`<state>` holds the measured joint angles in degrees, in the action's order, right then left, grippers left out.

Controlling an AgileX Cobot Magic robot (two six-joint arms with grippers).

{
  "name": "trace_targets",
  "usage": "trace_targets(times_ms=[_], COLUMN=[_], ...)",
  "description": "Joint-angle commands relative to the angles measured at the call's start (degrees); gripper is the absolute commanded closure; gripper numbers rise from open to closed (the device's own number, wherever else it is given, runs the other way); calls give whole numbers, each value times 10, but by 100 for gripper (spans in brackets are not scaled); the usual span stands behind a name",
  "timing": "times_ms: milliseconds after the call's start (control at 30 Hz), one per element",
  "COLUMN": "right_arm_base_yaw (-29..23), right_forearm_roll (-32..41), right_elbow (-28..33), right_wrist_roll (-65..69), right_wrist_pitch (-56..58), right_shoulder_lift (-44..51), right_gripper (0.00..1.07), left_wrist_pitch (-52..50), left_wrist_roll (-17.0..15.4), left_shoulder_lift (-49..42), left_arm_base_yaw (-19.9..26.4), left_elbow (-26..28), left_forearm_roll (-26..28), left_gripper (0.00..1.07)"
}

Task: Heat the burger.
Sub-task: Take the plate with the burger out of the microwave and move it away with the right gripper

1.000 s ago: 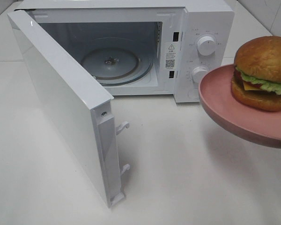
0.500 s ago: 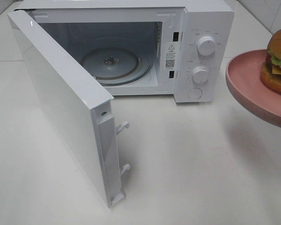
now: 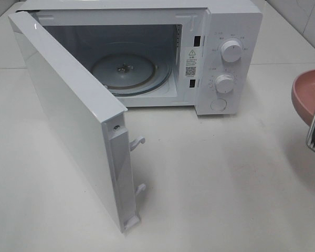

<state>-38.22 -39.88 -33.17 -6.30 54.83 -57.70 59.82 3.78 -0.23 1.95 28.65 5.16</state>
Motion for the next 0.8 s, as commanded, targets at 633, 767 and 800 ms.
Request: trace_targets(times_ms=[633,767,800], right_arm_base_yaw=[-1,-1,-1], right_forearm_roll=[-104,-104,-105], right_elbow=[-5,-5,-5], right_wrist_roll=[379,423,451], right_wrist_pitch=[45,49,49], right_shoulder_lift=[-165,-186,-198], right_gripper=[107,107,107], left_wrist_pitch=[-4,-4,-4], left_wrist_roll=[-2,-2,-2], left_shoulder_lift=[-13,-13,-13], left_arm_base_yaw=[1,1,1], left_elbow=[-2,-2,-2], left_forearm_roll=[5,5,5], left_gripper=[6,6,6])
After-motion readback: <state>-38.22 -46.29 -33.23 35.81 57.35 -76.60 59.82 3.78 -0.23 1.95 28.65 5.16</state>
